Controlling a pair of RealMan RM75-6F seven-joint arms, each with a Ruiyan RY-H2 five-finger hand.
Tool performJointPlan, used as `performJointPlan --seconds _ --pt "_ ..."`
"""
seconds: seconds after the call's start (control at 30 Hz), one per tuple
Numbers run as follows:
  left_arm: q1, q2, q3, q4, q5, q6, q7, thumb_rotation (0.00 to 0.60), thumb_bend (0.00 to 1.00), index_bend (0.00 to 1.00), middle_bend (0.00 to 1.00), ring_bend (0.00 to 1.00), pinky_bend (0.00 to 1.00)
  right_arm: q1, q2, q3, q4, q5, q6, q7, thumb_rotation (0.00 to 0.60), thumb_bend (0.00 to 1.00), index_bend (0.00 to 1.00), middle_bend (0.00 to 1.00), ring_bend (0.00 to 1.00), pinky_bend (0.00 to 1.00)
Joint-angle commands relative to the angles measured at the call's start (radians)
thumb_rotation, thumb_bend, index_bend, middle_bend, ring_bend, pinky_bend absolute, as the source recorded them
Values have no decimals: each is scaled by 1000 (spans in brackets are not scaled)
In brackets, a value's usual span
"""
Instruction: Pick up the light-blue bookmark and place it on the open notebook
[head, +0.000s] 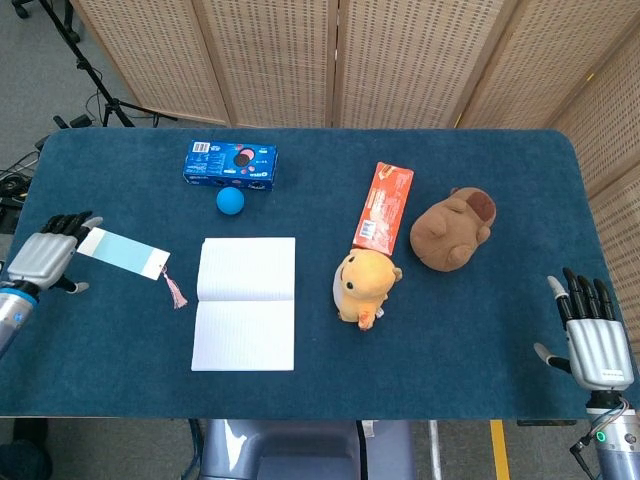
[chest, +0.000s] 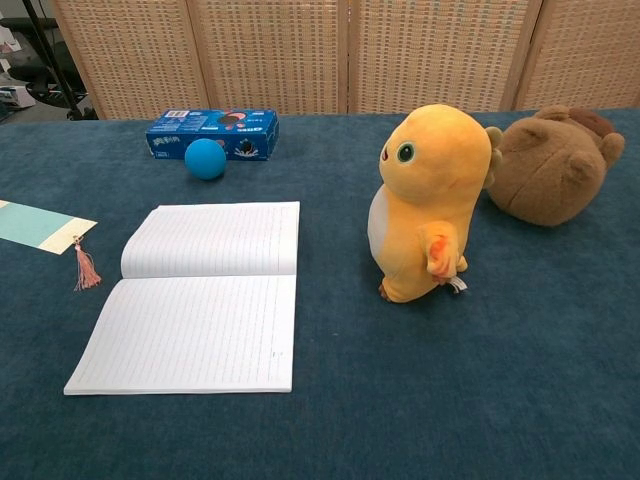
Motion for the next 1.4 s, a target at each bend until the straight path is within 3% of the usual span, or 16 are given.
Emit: performJointPlan --seconds 0.03,0.37,0.67,1.4 --pt "-89 -120 -7 171 -18 -68 -66 600 76 235 0 0 0 3 -7 6 8 15 -8 -8 600 0 0 0 0 0" --pt "-143 -242 29 338 -9 -139 -93 600 71 284 0 0 0 7 -13 13 22 39 -20 9 600 0 0 0 0 0" --pt "-147 -287 47 383 -9 -139 -90 600 71 351 0 0 0 6 -6 13 20 39 -16 24 600 0 0 0 0 0" --pt "-185 -351 40 466 -75 -232 10 600 76 352 0 0 0 5 1 17 20 50 -17 47 600 0 0 0 0 0"
